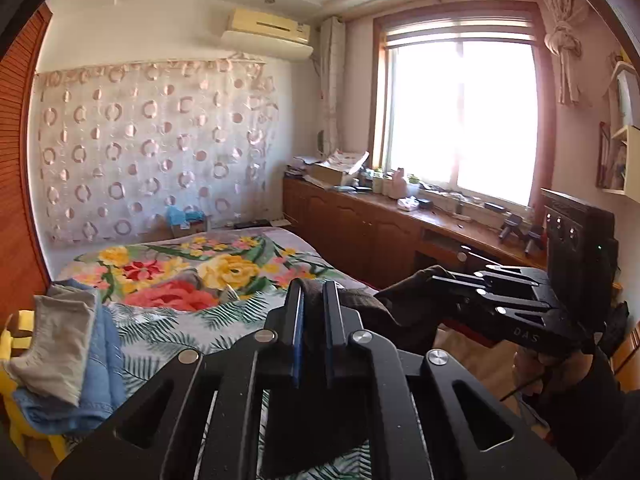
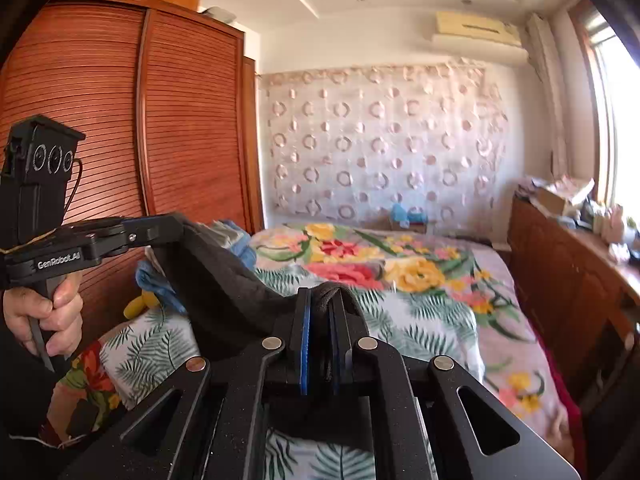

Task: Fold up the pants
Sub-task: 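Lift the black shorts off the bed with both grippers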

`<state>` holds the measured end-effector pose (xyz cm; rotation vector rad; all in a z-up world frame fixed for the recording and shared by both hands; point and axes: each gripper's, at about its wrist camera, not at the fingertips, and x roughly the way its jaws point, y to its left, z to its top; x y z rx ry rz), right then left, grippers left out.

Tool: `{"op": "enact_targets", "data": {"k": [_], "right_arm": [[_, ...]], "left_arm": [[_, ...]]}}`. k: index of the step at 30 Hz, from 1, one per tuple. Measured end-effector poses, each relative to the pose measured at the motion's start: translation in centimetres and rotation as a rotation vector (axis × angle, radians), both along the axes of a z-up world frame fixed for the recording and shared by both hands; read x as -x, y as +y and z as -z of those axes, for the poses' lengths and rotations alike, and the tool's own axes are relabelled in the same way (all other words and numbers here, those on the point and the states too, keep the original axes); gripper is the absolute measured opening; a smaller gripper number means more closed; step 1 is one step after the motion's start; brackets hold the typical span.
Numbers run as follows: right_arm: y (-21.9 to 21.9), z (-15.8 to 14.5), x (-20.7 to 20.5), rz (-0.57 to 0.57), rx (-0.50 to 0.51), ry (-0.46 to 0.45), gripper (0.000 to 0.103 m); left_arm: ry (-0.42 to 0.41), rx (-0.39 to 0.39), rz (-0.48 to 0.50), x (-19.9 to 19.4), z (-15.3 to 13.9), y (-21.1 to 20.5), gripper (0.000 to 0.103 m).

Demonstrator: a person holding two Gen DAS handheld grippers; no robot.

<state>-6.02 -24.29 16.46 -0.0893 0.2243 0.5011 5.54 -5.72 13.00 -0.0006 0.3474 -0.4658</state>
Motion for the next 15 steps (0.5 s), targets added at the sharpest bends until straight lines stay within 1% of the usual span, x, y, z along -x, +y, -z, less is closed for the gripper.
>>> {"op": "enact_targets", "data": {"k": [4, 6, 8, 11, 13, 15], "right_arm": [[1.4, -0.4, -2.1, -0.025, 0.01, -0.002, 0.008], [2.3, -0.3, -3.5, -0.021, 0.026, -0.006, 0.008], [2.7, 0.1, -5.8, -0.014, 0.041, -0.007, 0.007], [3.8, -0.2, -9.7, 0.011, 0.057, -0.019, 0.008], [4.6, -0.9, -11.6, 0.034, 0.048, -0.056, 0.007], [5.3, -1.5, -13.5, 0.052, 0.033, -0.064, 0.007]], "left_arm": [[0.003, -0.001, -0.062, -2.9, 0.5, 1.3, 0.009], [0.024, 0.006, -0.093, -4.8, 1.2, 2.1, 0.009], [0.031, -0.003, -0.124, -7.0, 1.7, 2.9, 0.009], [0.008, -0.054, -0.188, -9.9, 1.1, 3.4, 0.009], [-0.013, -0.058, -0.21, -11.3, 0.0, 4.0, 0.009], [-0.016, -0.051, -0.226, -11.7, -0.4, 4.6, 0.009]]}}
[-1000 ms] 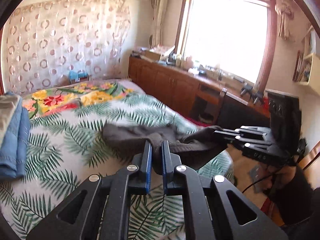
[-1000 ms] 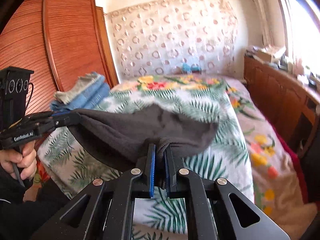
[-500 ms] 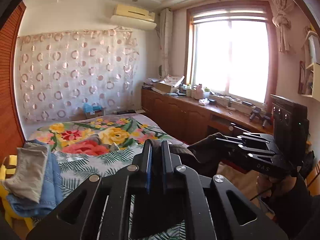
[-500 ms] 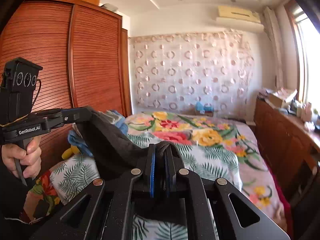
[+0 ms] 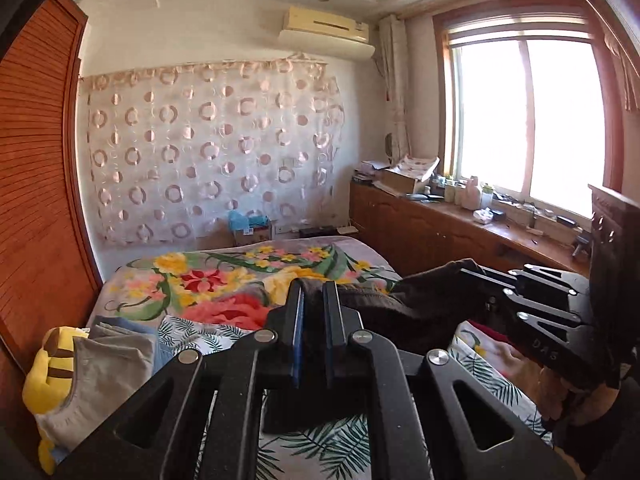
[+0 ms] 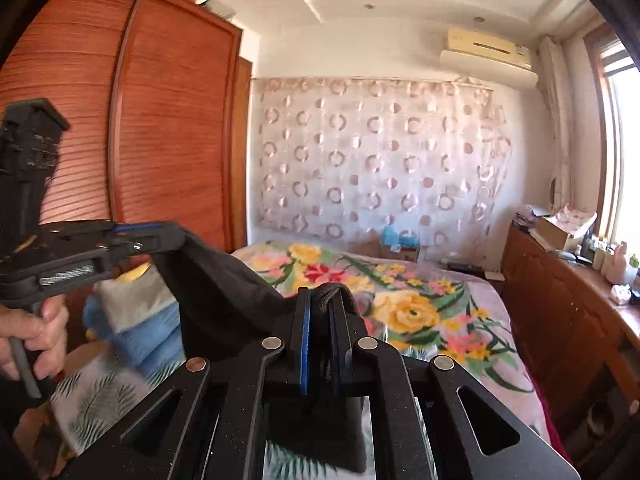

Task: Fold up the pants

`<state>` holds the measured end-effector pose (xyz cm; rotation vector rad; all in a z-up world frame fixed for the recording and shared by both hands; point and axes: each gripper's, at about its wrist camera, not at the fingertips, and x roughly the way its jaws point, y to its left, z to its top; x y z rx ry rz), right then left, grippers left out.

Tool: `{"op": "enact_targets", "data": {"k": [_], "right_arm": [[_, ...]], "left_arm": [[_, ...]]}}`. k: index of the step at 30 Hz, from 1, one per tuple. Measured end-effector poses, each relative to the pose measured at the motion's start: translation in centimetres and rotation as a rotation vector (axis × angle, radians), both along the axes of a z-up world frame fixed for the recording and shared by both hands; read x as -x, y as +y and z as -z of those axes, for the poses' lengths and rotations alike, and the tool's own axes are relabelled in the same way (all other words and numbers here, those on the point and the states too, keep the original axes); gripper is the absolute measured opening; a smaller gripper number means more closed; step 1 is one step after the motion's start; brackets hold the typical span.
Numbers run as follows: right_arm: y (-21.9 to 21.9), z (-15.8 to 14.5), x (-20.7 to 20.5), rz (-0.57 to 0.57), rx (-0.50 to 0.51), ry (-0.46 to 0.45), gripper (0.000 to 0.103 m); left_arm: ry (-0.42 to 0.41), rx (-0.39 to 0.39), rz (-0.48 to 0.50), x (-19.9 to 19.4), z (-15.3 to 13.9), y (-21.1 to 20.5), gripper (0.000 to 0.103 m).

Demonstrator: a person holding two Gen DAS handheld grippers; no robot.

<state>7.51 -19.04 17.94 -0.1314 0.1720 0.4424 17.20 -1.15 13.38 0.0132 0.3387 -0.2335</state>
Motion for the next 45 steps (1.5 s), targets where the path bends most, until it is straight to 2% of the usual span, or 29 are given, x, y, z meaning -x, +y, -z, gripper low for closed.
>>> {"op": "enact_targets", "data": {"k": [2, 4, 10, 14, 20, 26, 28, 30, 31, 33, 35, 44, 45], "right_arm": [[0.4, 0.0, -1.1, 0.006, -0.019, -0.004, 0.007], [0.8, 1.5, -1.6, -0.013, -0.024, 0.039, 0.008], [1.3, 9.4, -0.1, -0.075, 0.076, 0.208, 0.008], [1.3, 14.1, 1.9, -0.125, 0.114, 0.338, 0.008], [1.6, 17.1, 3.8, -0.16, 0.136, 0.434, 0.008], [1.3, 19.3, 4.4, -0.145, 0.144, 0.477, 0.008], [1.6, 20.3, 4.6, -0.144, 0.134, 0.491, 0.008], [1.5, 20.7, 4.2, -0.141, 0.13, 0.502, 0.008], [1.5, 21.1, 3.9, -0.14, 0.129, 0.505, 0.008], [1.4, 21.3, 3.6, -0.136, 0.126, 0.51, 0.008], [1.2, 21.7, 3.5, -0.134, 0.117, 0.516, 0.008], [0.8, 22.5, 3.3, -0.123, 0.087, 0.526, 0.008], [0.8, 22.5, 3.3, -0.122, 0.086, 0.526, 0.008]], "left_arm": [[0.016, -0.006, 0.003, 0.6, 0.9, 0.2, 0.009], [0.043, -0.036, 0.005, 1.7, 2.8, 0.1, 0.009], [0.193, -0.071, 0.059, 6.0, 10.5, -0.4, 0.009], [0.275, -0.061, 0.083, 9.2, 14.3, -1.0, 0.009], [0.361, -0.057, 0.066, 11.6, 17.7, -1.2, 0.01], [0.428, -0.016, 0.055, 11.6, 19.9, -0.4, 0.012], [0.439, 0.004, 0.052, 11.7, 20.3, 0.0, 0.018], [0.439, 0.009, 0.039, 12.0, 20.5, 0.3, 0.031], [0.434, 0.01, 0.03, 12.1, 20.5, 0.5, 0.034], [0.424, 0.015, 0.018, 12.1, 20.5, 0.7, 0.049], [0.418, 0.026, 0.014, 11.9, 20.4, 0.9, 0.055], [0.429, 0.005, -0.034, 10.7, 21.5, 0.8, 0.055], [0.438, 0.01, -0.036, 10.7, 21.7, 0.8, 0.05]]}}
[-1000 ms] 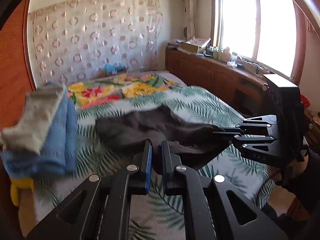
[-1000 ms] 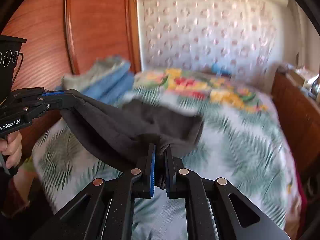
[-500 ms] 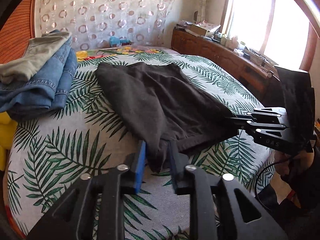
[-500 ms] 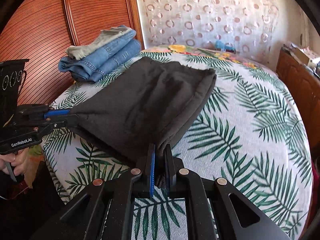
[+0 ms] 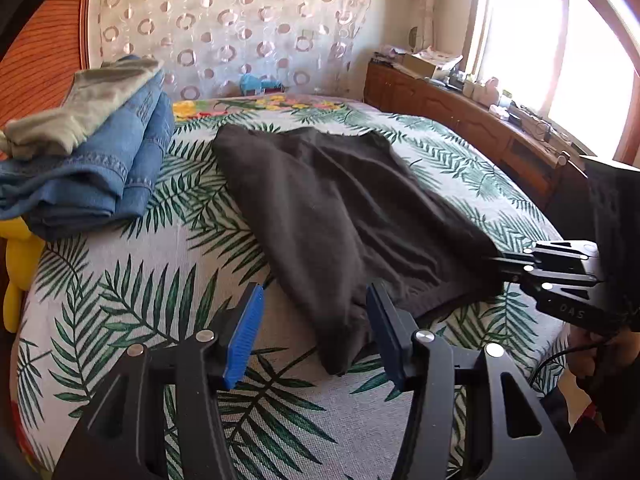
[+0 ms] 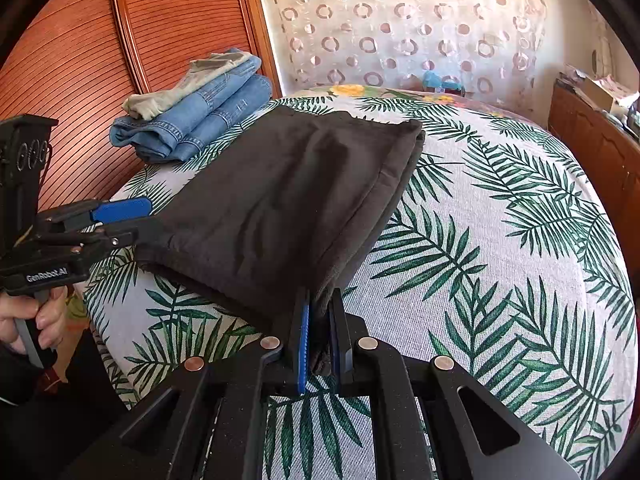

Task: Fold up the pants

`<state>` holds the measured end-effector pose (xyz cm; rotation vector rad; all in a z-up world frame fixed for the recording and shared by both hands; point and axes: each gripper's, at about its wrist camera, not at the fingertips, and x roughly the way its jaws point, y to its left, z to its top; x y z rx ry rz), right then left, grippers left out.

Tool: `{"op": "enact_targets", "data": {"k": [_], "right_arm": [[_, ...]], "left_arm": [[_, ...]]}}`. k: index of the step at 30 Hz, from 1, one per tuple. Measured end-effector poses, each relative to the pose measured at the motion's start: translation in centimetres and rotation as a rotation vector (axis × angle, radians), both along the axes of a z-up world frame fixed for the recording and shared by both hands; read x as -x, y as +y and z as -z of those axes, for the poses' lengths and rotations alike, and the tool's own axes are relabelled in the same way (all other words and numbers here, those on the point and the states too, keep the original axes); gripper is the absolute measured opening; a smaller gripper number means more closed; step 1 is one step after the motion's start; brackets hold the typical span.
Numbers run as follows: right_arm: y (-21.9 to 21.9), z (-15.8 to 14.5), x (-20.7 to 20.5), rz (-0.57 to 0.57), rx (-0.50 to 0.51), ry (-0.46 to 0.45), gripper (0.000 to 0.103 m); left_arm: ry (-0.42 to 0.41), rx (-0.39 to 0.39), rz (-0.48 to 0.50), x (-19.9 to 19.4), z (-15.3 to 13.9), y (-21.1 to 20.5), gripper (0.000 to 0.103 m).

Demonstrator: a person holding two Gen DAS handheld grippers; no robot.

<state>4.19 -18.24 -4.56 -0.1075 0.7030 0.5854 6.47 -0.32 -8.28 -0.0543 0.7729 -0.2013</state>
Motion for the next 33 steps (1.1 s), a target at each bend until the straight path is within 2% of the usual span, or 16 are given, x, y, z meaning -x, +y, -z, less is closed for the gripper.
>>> {"op": "enact_targets", "data": {"k": [3, 6, 18, 23, 33], "right_arm": [[-0.1, 0.2, 0.0, 0.003, -0.002, 0.001, 0.008], [-0.1, 0.3, -0.1, 0.006, -0.007, 0.006, 0.008], [-0.1, 0.5, -0.3, 0.008, -0.007, 0.009, 0.008], [-0.1, 0.4, -0.3, 0.01, -0.009, 0.013, 0.009], [0.2, 0.3, -0.5, 0.007, -0.001, 0.019, 0.01]], "left_arm": [[0.027, 0.029, 0.019, 0.0, 0.7, 0.2, 0.034], [0.035, 0.044, 0.024, 0.4, 1.0, 0.4, 0.032], [0.051, 0.078, 0.013, -0.1, 1.7, 0.6, 0.032], [0.057, 0.114, 0.038, 0.0, 1.6, 0.4, 0.032], [0.055, 0.118, 0.032, -0.1, 1.6, 0.3, 0.032]]}}
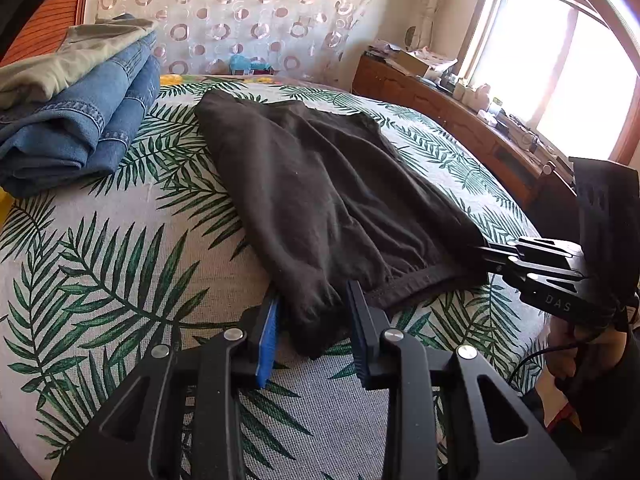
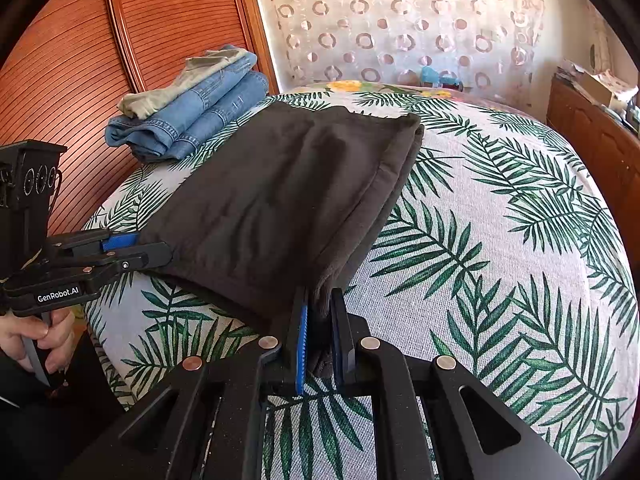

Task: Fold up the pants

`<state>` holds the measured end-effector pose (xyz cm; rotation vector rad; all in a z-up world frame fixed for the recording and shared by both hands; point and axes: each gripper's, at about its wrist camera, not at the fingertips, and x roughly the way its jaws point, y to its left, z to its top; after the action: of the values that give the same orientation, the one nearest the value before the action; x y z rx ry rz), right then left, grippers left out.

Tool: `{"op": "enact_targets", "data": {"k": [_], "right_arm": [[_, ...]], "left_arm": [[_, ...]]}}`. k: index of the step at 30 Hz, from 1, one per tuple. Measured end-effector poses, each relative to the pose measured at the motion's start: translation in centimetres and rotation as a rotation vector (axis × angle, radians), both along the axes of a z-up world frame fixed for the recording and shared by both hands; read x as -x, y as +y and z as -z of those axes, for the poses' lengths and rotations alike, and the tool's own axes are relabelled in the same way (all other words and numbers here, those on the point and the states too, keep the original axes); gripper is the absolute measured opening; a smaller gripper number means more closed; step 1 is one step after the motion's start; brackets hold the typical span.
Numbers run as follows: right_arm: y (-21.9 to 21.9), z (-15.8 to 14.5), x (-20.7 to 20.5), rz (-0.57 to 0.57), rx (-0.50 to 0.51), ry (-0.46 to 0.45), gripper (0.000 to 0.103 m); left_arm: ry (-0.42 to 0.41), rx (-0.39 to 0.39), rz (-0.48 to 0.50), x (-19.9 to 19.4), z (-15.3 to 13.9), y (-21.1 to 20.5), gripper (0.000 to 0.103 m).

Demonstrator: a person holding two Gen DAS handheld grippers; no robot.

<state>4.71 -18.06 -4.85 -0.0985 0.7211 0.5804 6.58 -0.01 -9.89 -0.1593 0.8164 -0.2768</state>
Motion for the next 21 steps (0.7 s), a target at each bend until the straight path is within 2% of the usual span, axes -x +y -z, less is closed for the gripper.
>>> {"op": "enact_targets", "data": {"k": [2, 6, 8, 11, 21], "right_arm": [[0.0, 0.0, 0.0, 0.0, 0.0, 0.001, 0.01], [0.0, 0.1, -0.1, -0.003, -0.001, 0.003, 0.01], [0.0, 0.1, -0.2, -0.006, -0.001, 0.003, 0.01], [0.3, -0.2, 0.0, -0.039, 0.009, 0.0, 0.009], [-0.7, -3.9, 2.2, -0.079, -0.054, -0.062, 0.009]], "left_arm": [[-0.004, -0.006, 0.0, 0.0, 0.0, -0.1, 0.032], [-0.015, -0.005, 0.019, 0.1, -0.2, -0.3, 0.012], [-0.03, -0.016, 0.03, 0.3, -0.6, -0.2, 0.011], [-0.057, 0.013, 0.027, 0.6, -1.8, 0.4, 0.01], [-0.163, 0.052, 0.039, 3.2, -6.4, 1.0, 0.01]]}}
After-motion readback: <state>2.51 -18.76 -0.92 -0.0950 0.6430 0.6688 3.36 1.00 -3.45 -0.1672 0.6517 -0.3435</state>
